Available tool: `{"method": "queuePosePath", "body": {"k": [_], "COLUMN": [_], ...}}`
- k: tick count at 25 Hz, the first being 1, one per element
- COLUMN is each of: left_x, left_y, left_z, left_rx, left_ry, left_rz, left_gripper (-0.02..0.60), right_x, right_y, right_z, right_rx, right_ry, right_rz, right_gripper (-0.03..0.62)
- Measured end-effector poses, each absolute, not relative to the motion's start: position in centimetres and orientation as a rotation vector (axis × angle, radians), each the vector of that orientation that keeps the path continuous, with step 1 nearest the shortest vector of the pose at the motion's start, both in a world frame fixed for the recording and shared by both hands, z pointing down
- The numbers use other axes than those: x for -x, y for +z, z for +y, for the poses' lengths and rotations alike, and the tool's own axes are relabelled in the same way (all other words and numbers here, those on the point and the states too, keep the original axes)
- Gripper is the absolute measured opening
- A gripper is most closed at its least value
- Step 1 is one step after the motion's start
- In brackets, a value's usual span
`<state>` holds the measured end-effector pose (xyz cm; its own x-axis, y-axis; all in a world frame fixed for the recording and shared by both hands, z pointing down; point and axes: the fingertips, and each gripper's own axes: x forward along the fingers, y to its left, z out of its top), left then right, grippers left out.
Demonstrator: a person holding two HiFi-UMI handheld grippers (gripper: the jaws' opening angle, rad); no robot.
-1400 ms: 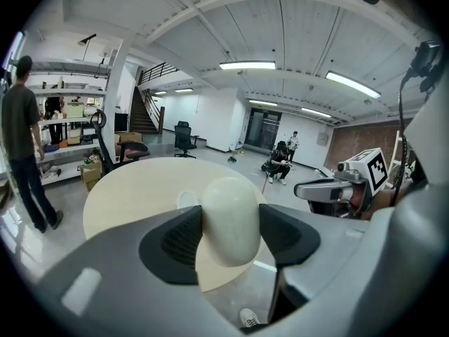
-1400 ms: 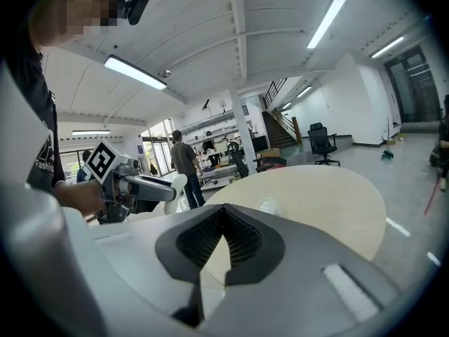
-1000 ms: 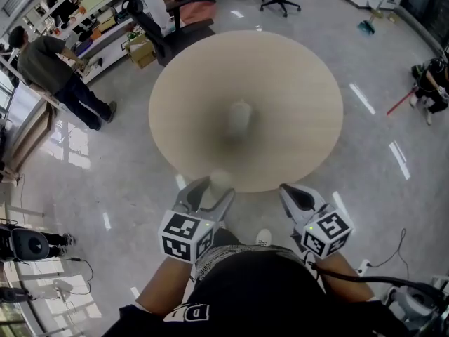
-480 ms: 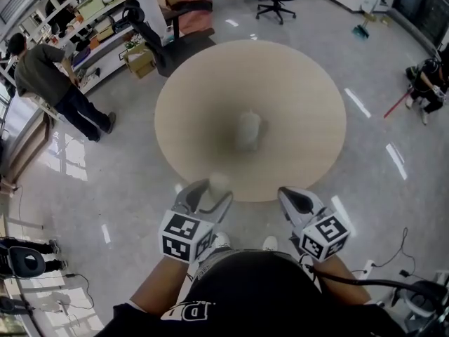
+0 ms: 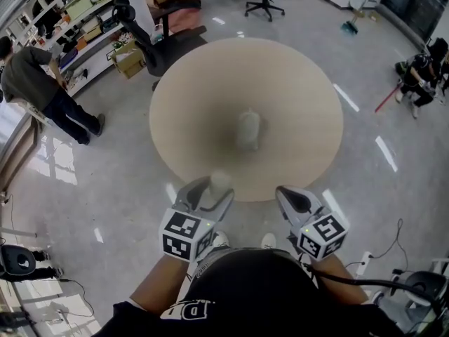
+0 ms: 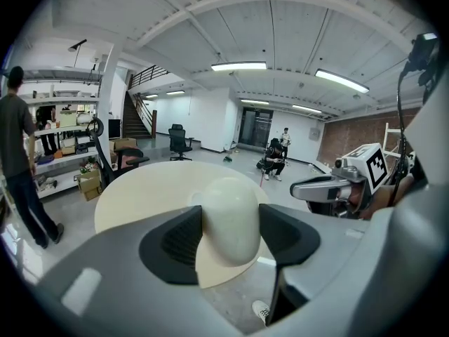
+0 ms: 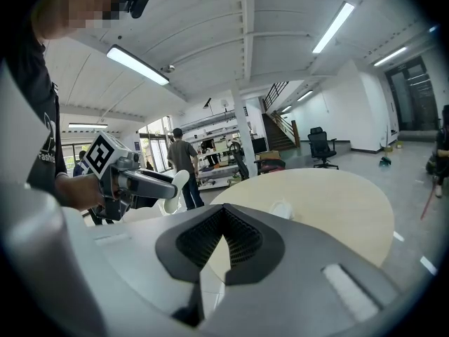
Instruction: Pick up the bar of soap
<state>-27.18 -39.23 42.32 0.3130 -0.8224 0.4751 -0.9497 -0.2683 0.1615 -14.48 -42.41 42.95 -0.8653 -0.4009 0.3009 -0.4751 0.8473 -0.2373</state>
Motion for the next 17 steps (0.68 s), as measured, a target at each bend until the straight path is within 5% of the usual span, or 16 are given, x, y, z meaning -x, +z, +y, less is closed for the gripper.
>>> {"method": "queuePosePath", "body": {"k": [17], "left_x": [30.5], "left_y": [42.9], "left_z": [-39.8], "left_rx": [-2.151], "left_ry": [0.389], "left_rz": [-1.604], "left_gripper": [0.264], "right_x": [17.1], "right_y": [43.5], "right_z": [-42.9], "right_rx": [-0.665], "right_ry": [0.45], "right_rz": [-2.773], "right_gripper": [0.005]}}
